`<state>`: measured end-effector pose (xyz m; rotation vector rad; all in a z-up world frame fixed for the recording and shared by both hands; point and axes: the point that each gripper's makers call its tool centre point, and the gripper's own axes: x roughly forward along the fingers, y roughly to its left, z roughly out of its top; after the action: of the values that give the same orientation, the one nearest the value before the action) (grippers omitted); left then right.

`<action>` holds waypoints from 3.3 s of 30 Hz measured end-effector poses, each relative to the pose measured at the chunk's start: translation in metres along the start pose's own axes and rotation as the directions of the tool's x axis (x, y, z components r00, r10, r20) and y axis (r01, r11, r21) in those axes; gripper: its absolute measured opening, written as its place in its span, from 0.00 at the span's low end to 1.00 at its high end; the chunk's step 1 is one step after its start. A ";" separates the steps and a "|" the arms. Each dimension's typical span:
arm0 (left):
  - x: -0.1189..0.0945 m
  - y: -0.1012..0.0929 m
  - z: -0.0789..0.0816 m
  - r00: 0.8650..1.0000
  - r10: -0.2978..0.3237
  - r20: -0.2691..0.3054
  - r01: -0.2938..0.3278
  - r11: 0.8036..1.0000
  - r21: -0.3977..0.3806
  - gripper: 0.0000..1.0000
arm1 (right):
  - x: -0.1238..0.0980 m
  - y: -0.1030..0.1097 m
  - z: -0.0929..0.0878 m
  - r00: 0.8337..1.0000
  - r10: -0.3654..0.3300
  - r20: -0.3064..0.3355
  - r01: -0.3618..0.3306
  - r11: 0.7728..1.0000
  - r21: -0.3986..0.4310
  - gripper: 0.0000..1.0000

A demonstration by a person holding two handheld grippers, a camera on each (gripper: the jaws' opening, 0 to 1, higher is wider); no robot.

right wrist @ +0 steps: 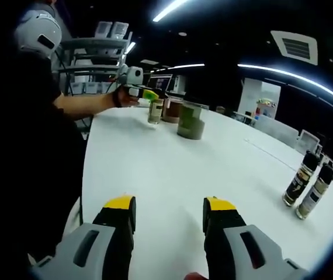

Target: Pick up the mixed condiments and ingredients on the table and sort them into separate groups

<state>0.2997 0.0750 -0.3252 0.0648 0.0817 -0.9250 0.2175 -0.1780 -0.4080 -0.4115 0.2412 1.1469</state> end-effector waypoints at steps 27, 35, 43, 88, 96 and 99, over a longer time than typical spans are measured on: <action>0.034 -0.094 0.048 0.963 -0.262 0.069 0.262 0.965 0.006 0.28 | 0.010 0.009 0.028 0.991 0.038 0.131 -0.043 0.999 0.032 0.45; 0.041 -0.113 0.047 0.946 -0.317 0.060 0.317 0.948 0.014 0.28 | 0.020 0.019 0.044 0.975 0.094 0.204 -0.106 0.993 0.052 0.47; 0.042 -0.130 0.055 0.912 -0.395 0.110 0.401 0.915 -0.041 0.28 | 0.035 0.036 0.058 0.965 0.161 0.206 -0.167 0.986 0.013 0.48; 0.052 -0.167 0.044 0.867 -0.491 0.086 0.494 0.870 -0.007 0.28 | 0.078 0.065 0.132 0.873 0.257 0.415 -0.324 0.941 0.098 0.39; 0.052 -0.170 0.040 0.865 -0.495 0.087 0.497 0.868 -0.004 0.28 | 0.081 0.072 0.133 0.866 0.272 0.420 -0.329 0.942 0.067 0.30; 0.050 -0.170 0.038 0.863 -0.497 0.091 0.498 0.867 0.006 0.28 | 0.083 0.071 0.132 0.870 0.269 0.412 -0.328 0.941 0.079 0.29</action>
<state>0.1952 -0.0706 -0.2955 -0.0171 0.0219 -1.4465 0.1826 -0.0267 -0.3355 -0.0009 0.0307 1.4815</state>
